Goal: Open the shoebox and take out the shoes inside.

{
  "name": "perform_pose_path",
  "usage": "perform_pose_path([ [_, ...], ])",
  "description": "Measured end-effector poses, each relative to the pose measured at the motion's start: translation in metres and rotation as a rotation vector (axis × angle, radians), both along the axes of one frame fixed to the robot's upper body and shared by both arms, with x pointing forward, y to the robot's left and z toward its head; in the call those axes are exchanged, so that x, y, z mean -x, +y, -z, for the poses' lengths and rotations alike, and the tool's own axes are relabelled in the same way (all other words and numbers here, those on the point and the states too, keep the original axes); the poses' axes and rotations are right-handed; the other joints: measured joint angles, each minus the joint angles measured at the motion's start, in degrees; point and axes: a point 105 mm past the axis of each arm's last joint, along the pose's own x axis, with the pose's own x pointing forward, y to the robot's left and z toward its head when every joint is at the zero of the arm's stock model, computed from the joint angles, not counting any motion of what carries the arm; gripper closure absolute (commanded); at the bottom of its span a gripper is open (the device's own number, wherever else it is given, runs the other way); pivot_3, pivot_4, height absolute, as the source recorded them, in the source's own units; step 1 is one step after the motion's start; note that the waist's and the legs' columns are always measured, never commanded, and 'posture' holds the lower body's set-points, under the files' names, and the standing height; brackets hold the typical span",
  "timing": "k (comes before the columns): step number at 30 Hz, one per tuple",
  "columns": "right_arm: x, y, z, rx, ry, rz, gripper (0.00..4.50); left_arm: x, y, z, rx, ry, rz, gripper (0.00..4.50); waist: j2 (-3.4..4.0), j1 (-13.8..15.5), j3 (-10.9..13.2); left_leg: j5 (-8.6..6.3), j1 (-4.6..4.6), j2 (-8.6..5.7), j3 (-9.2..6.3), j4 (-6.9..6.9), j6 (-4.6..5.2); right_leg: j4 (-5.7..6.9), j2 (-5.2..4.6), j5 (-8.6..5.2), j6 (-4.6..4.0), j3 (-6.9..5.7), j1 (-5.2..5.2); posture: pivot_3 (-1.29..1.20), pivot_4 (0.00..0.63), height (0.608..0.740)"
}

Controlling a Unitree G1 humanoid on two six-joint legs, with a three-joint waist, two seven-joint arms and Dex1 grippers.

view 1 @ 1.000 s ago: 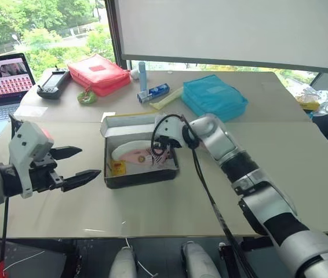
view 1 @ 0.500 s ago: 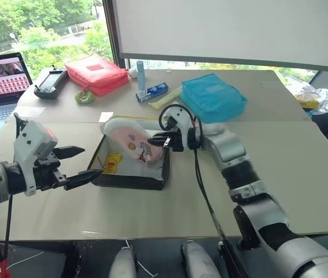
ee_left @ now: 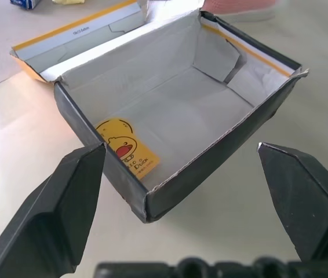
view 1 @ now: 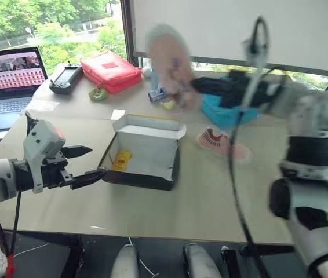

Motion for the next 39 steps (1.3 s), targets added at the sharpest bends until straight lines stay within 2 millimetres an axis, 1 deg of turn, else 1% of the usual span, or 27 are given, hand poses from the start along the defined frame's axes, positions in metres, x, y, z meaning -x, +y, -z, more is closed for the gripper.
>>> perform_pose_path([
  [1,0.004,-0.014,0.014,0.098,0.016,-0.005,4.1,-0.002,-0.002,0.0,-0.002,-0.001,0.011,0.0,0.0,-0.12,0.0,-0.03,-0.01,0.0,0.01,-0.01,0.05,0.0,0.01,-0.01,0.02,0.0,-0.02,0.0,0.15,0.729],
  [2,0.008,-0.022,0.023,0.147,0.039,-0.014,4.1,-0.002,-0.003,0.0,-0.004,-0.003,0.023,0.0,0.0,-0.14,0.0,-0.04,-0.03,0.01,0.0,-0.04,0.09,0.02,0.03,-0.04,0.07,0.01,-0.04,0.0,0.15,0.729],
  [4,0.025,-0.045,0.06,0.318,0.146,-0.084,4.1,-0.005,-0.006,0.001,-0.008,0.003,0.048,0.0,0.08,-0.31,0.05,-0.04,0.0,0.01,0.01,-0.04,0.31,0.19,0.06,-0.17,0.15,0.03,-0.09,0.0,0.15,0.729],
  [5,0.03,-0.05,0.07,0.361,0.181,-0.111,4.1,-0.006,-0.005,0.002,-0.012,0.004,0.048,0.0,0.16,-0.56,0.1,0.01,0.0,0.01,0.02,-0.04,0.42,0.27,0.08,-0.19,0.17,0.08,-0.17,0.0,0.15,0.729],
  [8,0.051,-0.053,0.097,0.461,0.259,-0.257,4.1,-0.009,-0.007,0.0,-0.021,-0.003,0.061,0.0,0.28,-1.28,0.17,0.02,0.01,0.02,-0.03,-0.06,0.48,0.38,0.13,-0.22,0.27,0.1,-0.2,0.0,0.15,0.729],
  [10,0.067,-0.047,0.114,0.503,0.304,-0.368,4.1,-0.011,-0.006,0.0,-0.021,-0.006,0.067,0.0,0.28,-1.56,0.17,0.02,0.02,0.02,-0.04,-0.02,0.49,0.38,0.13,-0.24,0.27,0.11,-0.17,0.0,0.15,0.729],
  [11,0.07,-0.045,0.12,0.512,0.317,-0.4,4.1,-0.011,-0.006,0.0,-0.021,-0.003,0.069,0.0,0.28,-1.6,0.17,0.02,0.02,0.02,-0.04,0.03,0.48,0.38,0.12,-0.24,0.26,0.11,-0.15,0.0,0.15,0.729],
  [14,0.075,-0.04,0.135,0.54,0.339,-0.452,4.1,-0.011,-0.006,0.001,-0.022,0.002,0.072,0.0,0.27,-1.51,0.19,0.02,0.02,0.01,-0.03,0.3,0.46,0.38,0.1,-0.24,0.2,0.11,-0.04,0.0,0.15,0.729],
  [16,0.074,-0.036,0.144,0.56,0.339,-0.472,4.1,-0.011,-0.006,0.002,-0.026,0.003,0.07,0.0,0.26,-1.46,0.19,-0.21,0.03,0.01,-0.03,0.43,0.09,0.38,0.09,-0.19,0.19,0.11,0.02,0.0,0.15,0.729],
  [17,0.073,-0.035,0.15,0.571,0.344,-0.478,4.1,-0.01,-0.005,0.002,-0.027,0.004,0.069,0.0,0.26,-1.44,0.19,-0.23,0.03,0.0,-0.03,0.5,0.06,0.38,0.08,-0.17,0.19,0.11,0.05,0.0,0.15,0.729],
  [19,0.066,-0.035,0.16,0.59,0.336,-0.465,3.25,-0.01,-0.005,0.003,-0.029,0.008,0.067,0.0,0.25,-1.45,0.19,-0.23,0.03,0.0,-0.05,0.68,0.05,0.4,0.08,-0.14,0.19,0.11,0.11,0.0,0.15,0.729],
  [20,0.058,-0.036,0.164,0.618,0.316,-0.449,2.9,-0.009,-0.004,0.003,-0.029,0.01,0.064,0.0,0.24,-1.47,0.18,-0.24,0.04,0.0,-0.05,0.76,0.05,0.41,0.08,-0.13,0.2,0.11,0.16,0.0,0.15,0.729],
  [21,0.052,-0.037,0.166,0.637,0.3,-0.428,2.65,-0.009,-0.004,0.003,-0.03,0.007,0.062,0.0,0.21,-1.51,0.18,-0.24,0.04,0.0,-0.07,0.81,0.05,0.4,0.09,-0.12,0.2,0.1,0.17,0.0,0.15,0.729],
  [22,0.042,-0.039,0.169,0.657,0.282,-0.394,2.25,-0.008,-0.003,0.003,-0.031,0.007,0.058,0.0,0.18,-1.55,0.2,-0.24,0.03,0.0,-0.06,0.84,0.05,0.4,0.08,-0.09,0.19,0.11,0.17,0.0,0.15,0.729],
  [23,0.036,-0.04,0.172,0.67,0.273,-0.37,1.96,-0.007,-0.002,0.004,-0.032,0.009,0.055,0.0,0.19,-1.54,0.2,-0.24,0.02,-0.01,-0.05,0.85,0.04,0.4,0.07,-0.07,0.21,0.12,0.17,0.0,0.15,0.729],
  [24,0.029,-0.041,0.172,0.674,0.259,-0.349,1.52,-0.007,-0.001,0.004,-0.033,0.008,0.047,0.0,0.18,-1.53,0.21,-0.23,0.02,-0.02,-0.07,0.86,0.04,0.43,0.08,-0.03,0.22,0.11,0.18,0.0,0.15,0.729],
  [26,0.014,-0.042,0.166,0.68,0.223,-0.302,1.0,-0.006,-0.001,0.003,-0.036,0.001,0.043,0.0,0.2,-1.56,0.23,-0.23,0.02,-0.02,-0.07,0.86,0.05,0.44,0.09,0.07,0.24,0.12,0.15,0.0,0.15,0.729],
  [27,0.01,-0.044,0.162,0.688,0.209,-0.286,0.51,-0.006,-0.001,0.003,-0.038,0.0,0.044,0.0,0.21,-1.54,0.23,-0.23,0.02,-0.02,-0.08,0.85,0.05,0.45,0.09,0.08,0.25,0.12,0.16,0.0,0.15,0.729],
  [29,-0.001,-0.053,0.149,0.708,0.169,-0.231,0.12,-0.005,0.001,0.003,-0.029,-0.007,0.031,0.0,0.21,-1.54,0.23,-0.22,0.02,-0.02,-0.08,0.83,0.05,0.44,0.1,0.09,0.26,0.11,0.15,0.0,0.15,0.729],
  [31,-0.011,-0.067,0.133,0.707,0.12,-0.15,0.12,-0.005,0.006,0.003,-0.002,-0.019,-0.002,0.0,0.22,-1.52,0.24,-0.2,0.02,-0.02,-0.09,0.81,0.09,0.44,0.09,0.08,0.26,0.11,0.15,0.0,0.15,0.729],
  [34,-0.02,-0.08,0.106,0.635,0.046,-0.052,0.12,-0.008,0.013,0.003,0.059,-0.038,-0.055,0.0,0.22,-1.46,0.24,-0.06,0.01,-0.01,-0.1,0.73,0.31,0.41,0.11,0.07,0.27,0.1,0.15,0.0,0.15,0.729],
  [35,-0.021,-0.082,0.099,0.598,0.027,-0.035,0.12,-0.009,0.016,0.002,0.087,-0.042,-0.071,0.0,0.22,-1.45,0.24,-0.05,0.01,-0.01,-0.12,0.72,0.33,0.41,0.11,0.06,0.28,0.09,0.15,0.0,0.15,0.729],
  [36,-0.019,-0.086,0.087,0.532,-0.011,-0.019,0.12,-0.009,0.021,-0.002,0.166,-0.071,-0.101,0.0,0.23,-1.41,0.25,0.01,0.01,-0.02,-0.1,0.69,0.43,0.4,0.1,0.05,0.3,0.1,0.16,0.0,0.15,0.729],
  [37,-0.018,-0.089,0.081,0.497,-0.029,-0.013,0.12,-0.01,0.025,-0.005,0.215,-0.083,-0.122,0.0,0.22,-1.38,0.25,0.02,0.01,-0.01,-0.12,0.69,0.46,0.39,0.12,0.04,0.31,0.08,0.18,0.0,0.15,0.729],
  [39,-0.015,-0.098,0.066,0.36,-0.101,0.028,0.12,-0.015,0.038,-0.014,0.327,-0.155,-0.192,0.0,0.22,-1.23,0.24,0.03,0.02,-0.01,-0.14,0.69,0.47,0.39,0.12,0.02,0.34,0.09,0.22,0.0,0.15,0.729],
])
